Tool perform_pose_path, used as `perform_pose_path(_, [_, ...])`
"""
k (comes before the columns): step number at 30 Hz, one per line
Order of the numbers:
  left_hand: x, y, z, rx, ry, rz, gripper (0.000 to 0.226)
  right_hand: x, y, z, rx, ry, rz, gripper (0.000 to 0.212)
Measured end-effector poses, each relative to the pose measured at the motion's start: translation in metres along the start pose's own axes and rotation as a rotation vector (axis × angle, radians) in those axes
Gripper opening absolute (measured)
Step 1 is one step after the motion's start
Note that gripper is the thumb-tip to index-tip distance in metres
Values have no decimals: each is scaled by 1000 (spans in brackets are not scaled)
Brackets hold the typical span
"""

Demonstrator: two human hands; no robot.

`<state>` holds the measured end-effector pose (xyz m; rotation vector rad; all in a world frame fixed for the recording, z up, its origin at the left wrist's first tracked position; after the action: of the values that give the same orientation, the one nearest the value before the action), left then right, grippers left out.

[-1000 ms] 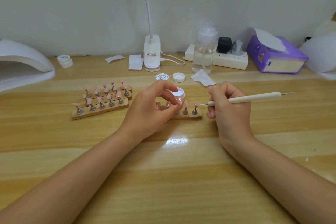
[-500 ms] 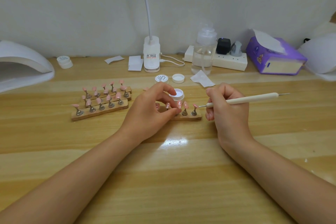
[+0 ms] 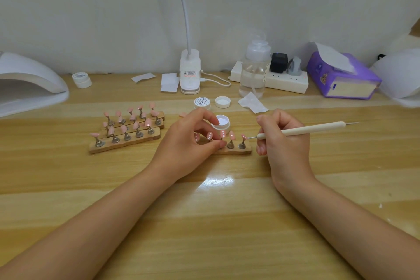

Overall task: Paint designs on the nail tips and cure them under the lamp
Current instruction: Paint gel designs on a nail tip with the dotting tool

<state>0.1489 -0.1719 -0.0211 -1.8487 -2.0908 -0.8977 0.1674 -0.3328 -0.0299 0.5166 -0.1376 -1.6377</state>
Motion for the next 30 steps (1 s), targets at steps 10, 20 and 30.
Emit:
perform_pose_path(10, [0,0,1,-3,-9,-4,39,0,0,1,0,-13,6,40])
perform_pose_path(20, [-2,0,0,-14,-47,49,42,0,0,-1,-9,-13,-3,40])
perform_pose_path(30, [-3,0,0,-10,-58,60,42,1,0,-1,-2,-19,-10,39])
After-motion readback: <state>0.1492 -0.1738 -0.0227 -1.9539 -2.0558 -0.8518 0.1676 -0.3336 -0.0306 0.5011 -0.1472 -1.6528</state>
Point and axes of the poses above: each hand's wrist, its own y-axis towards the middle knuckle, its own x-axis out of the back of the hand, z = x × y, the point moved 9 cm from there along y, towards the middle knuckle, and after that the axes turned 8 degrees about x, right-handed, at the moved point
